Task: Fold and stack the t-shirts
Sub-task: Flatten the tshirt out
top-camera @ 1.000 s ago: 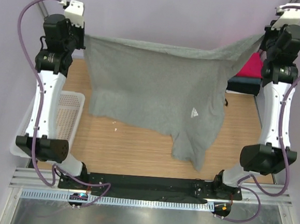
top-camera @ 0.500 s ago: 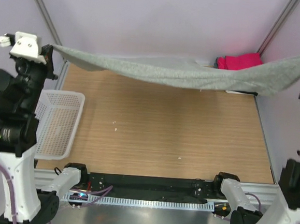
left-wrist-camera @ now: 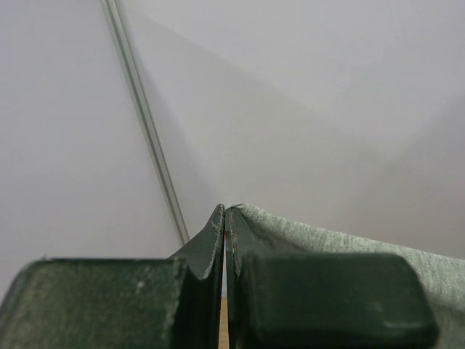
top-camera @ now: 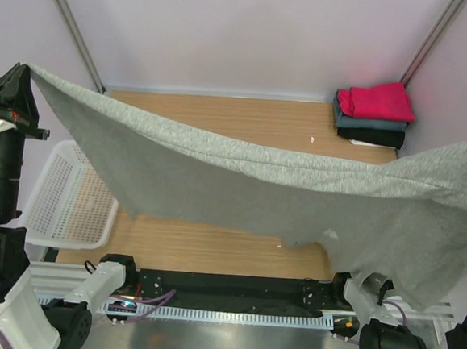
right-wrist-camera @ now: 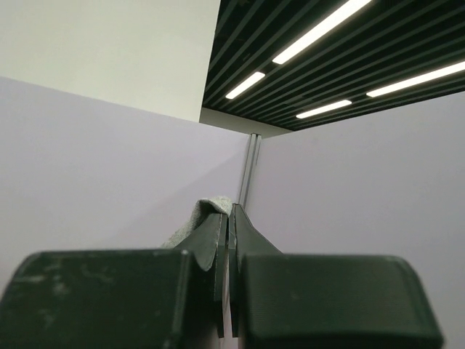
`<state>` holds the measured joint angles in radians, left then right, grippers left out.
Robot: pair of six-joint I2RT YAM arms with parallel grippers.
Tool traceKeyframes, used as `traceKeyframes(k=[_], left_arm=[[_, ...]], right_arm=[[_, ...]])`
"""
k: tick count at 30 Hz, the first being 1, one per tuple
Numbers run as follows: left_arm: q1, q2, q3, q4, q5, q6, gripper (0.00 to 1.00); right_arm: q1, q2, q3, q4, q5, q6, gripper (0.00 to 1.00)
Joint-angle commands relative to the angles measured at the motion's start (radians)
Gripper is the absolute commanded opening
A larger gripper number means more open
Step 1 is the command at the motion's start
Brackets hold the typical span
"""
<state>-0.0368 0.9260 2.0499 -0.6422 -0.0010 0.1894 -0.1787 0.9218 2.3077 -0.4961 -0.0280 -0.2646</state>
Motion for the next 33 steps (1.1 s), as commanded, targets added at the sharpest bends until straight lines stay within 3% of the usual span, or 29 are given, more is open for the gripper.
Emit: traceKeyframes(k=[1, 7, 17, 21, 23, 27, 33], left_arm=[[0.005, 0.089, -0.007, 0.029, -0.047, 0.024, 0.00], [0.006, 0.227, -0.063, 0.119, -0.109, 0.076, 0.00], [0.005, 0.536, -0.204, 0.254, -0.136, 0.096, 0.00], [0.005, 0.634, -0.304, 0.292, -0.119, 0.088, 0.00], [0.006, 0.698, -0.367, 0.343, -0.122, 0.094, 0.00], [0.005, 0.861, -0.349, 0.369, -0.140, 0.120, 0.00], [0.003, 1.066, -0.244, 0.369, -0.160, 0.110, 0.00]], right_arm=[[-0.002, 0.115, -0.020, 0.062, 0.022, -0.002, 0.01], [-0.002, 0.224, -0.113, 0.206, 0.011, -0.015, 0.01], [-0.002, 0.621, -0.155, 0.188, -0.090, 0.062, 0.01], [0.015, 0.736, -0.296, 0.203, -0.138, 0.088, 0.01], [0.047, 0.767, -0.365, 0.237, -0.110, 0.064, 0.01], [0.123, 0.842, -0.531, 0.367, -0.017, -0.025, 0.01], [0.220, 1.025, -0.484, 0.444, 0.103, -0.107, 0.01]])
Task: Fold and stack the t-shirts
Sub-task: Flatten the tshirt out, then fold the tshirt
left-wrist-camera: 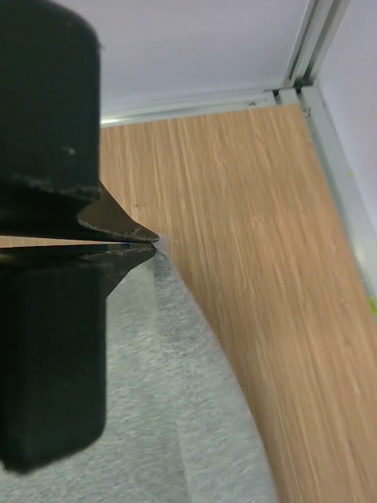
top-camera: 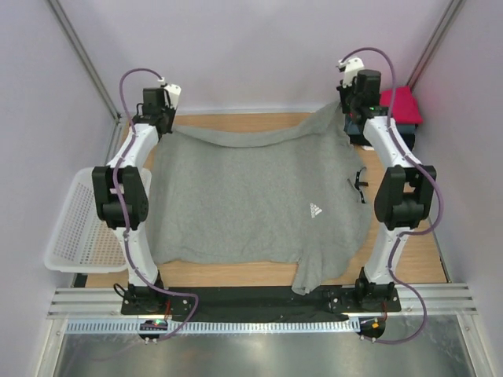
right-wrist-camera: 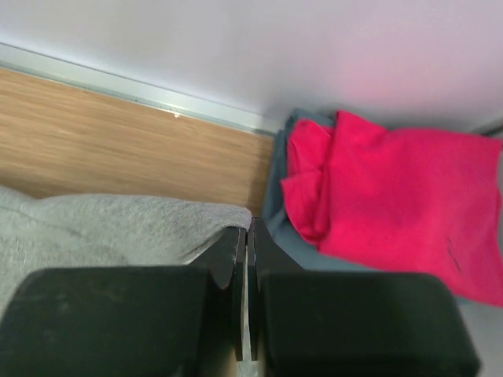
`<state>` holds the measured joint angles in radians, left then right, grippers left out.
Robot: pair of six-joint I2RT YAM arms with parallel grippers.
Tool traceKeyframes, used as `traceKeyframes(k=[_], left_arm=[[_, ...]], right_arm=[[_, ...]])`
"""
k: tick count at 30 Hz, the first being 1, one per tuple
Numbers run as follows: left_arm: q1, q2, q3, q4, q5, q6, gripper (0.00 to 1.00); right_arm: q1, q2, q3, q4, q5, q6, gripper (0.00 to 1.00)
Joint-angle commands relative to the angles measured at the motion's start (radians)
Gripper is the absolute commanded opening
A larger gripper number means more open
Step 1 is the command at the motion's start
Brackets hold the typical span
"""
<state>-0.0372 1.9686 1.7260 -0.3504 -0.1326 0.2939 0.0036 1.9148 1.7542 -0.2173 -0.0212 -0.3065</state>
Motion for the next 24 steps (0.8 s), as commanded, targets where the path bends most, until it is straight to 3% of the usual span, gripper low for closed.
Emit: traceKeyframes(k=[1, 9, 16, 21, 24], left_arm=[[0.003, 0.042, 0.089, 0.077, -0.030, -0.005, 0.00], [0.000, 0.136, 0.106, 0.102, -0.058, -0.033, 0.00], [0.003, 0.197, 0.167, 0.128, -0.094, -0.015, 0.00], [0.002, 0.259, 0.257, 0.102, -0.101, -0.048, 0.00], [0.002, 0.239, 0.233, 0.093, -0.091, -0.064, 0.00]], right_arm=[[0.042, 0.056, 0.091, 0.165, 0.102, -0.068, 0.01], [0.061, 0.225, 0.168, 0.191, 0.147, -0.065, 0.01], [0.055, 0.234, 0.126, 0.269, 0.204, -0.083, 0.01], [0.049, 0.302, 0.252, 0.223, 0.211, -0.072, 0.01], [0.047, 0.288, 0.255, 0.194, 0.202, -0.049, 0.01]])
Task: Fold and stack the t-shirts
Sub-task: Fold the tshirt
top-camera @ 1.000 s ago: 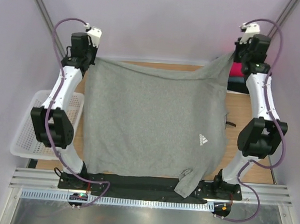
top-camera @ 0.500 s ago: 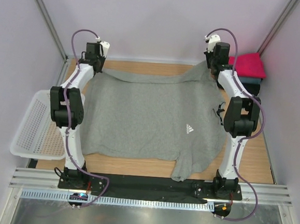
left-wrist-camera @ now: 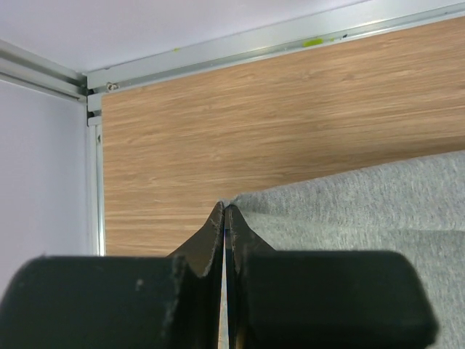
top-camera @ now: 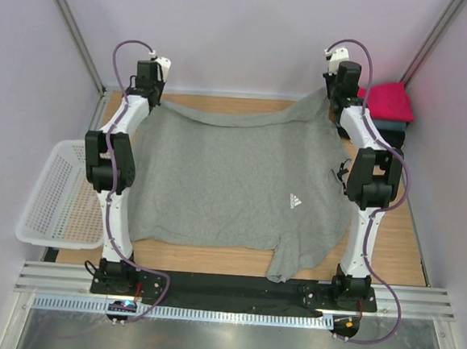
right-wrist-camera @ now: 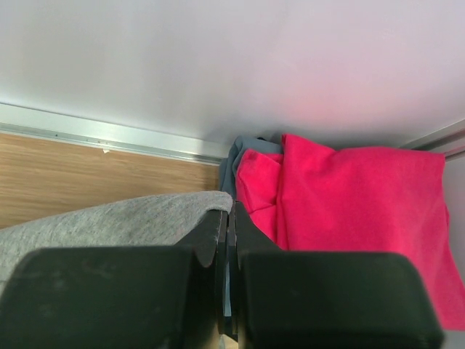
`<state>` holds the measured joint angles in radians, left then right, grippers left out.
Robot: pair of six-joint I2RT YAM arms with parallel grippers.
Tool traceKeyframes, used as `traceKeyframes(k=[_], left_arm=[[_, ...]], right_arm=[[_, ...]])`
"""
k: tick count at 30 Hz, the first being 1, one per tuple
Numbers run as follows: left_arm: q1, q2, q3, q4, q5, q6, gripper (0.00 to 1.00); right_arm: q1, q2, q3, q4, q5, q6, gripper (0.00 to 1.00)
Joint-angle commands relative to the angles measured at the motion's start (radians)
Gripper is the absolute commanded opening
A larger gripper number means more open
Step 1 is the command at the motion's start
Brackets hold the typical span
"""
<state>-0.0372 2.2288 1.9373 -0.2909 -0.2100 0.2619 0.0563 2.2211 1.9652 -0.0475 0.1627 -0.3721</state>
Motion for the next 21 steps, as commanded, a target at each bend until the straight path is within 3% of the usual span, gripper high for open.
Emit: traceKeyframes(k=[1, 7, 17, 21], left_arm=[[0.002, -0.044, -0.007, 0.038, -0.017, -0.033, 0.00], [0.003, -0.184, -0.129, 0.049, 0.008, -0.042, 0.00], [0.003, -0.420, -0.360, 0.029, 0.041, -0.043, 0.00], [0.006, -0.480, -0.438, 0.032, 0.052, -0.049, 0.00]], right_arm=[[-0.004, -0.044, 0.020, 0.028, 0.015, 0.015, 0.01], [-0.009, -0.187, -0.135, 0.021, 0.014, 0.015, 0.01], [-0.013, -0.529, -0.546, 0.040, -0.012, 0.009, 0.01], [-0.013, -0.606, -0.621, 0.018, -0.025, 0.024, 0.01]])
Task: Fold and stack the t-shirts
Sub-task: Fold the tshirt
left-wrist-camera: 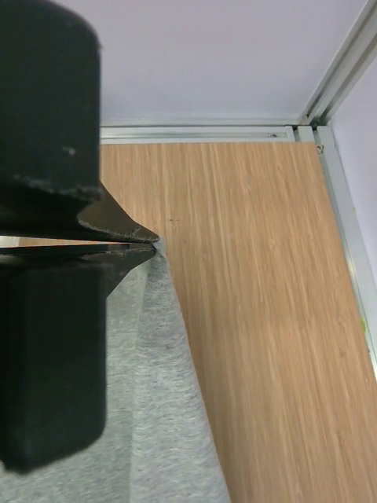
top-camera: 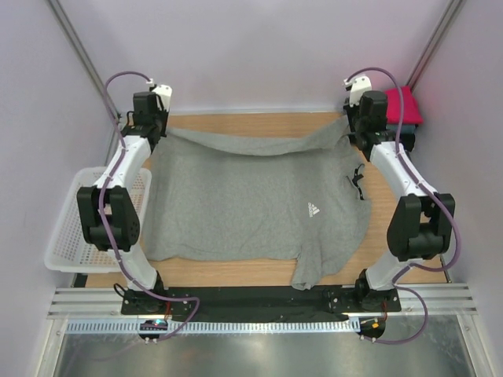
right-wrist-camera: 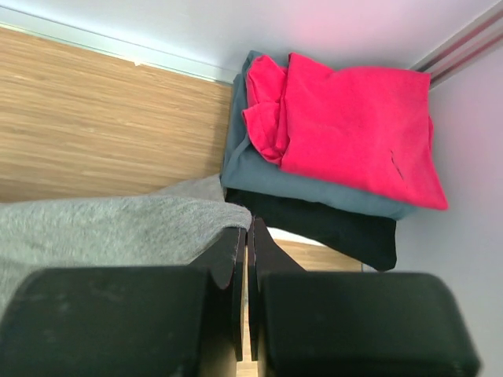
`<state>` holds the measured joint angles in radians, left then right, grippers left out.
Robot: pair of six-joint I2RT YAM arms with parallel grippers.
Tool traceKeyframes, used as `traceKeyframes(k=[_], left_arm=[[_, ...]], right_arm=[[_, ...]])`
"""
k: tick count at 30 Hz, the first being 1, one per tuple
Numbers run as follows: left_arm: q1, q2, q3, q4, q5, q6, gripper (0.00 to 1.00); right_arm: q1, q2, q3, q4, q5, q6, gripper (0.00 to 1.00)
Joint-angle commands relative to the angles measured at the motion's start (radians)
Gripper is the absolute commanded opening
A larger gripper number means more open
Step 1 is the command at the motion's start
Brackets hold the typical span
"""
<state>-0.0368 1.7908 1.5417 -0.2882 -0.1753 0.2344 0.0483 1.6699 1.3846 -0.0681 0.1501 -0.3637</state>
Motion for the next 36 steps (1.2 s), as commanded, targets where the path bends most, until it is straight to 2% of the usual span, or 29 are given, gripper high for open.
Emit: traceKeyframes(k=[1, 14, 27, 36], left_arm=[[0.005, -0.057, -0.070, 0.032, 0.017, -0.023, 0.00], [0.008, -0.163, -0.210, 0.047, 0.016, -0.033, 0.00], [0.017, -0.211, -0.295, 0.052, 0.019, -0.044, 0.00], [0.017, -0.209, -0.351, 0.040, 0.014, -0.049, 0.00]], right_arm=[[-0.005, -0.085, -0.067, 0.028, -0.018, 0.028, 0.01], [-0.005, -0.289, -0.248, -0.039, -0.044, 0.063, 0.01], [-0.005, -0.375, -0.338, -0.085, -0.075, 0.097, 0.01], [-0.005, -0.406, -0.452, -0.050, -0.089, 0.097, 0.01]])
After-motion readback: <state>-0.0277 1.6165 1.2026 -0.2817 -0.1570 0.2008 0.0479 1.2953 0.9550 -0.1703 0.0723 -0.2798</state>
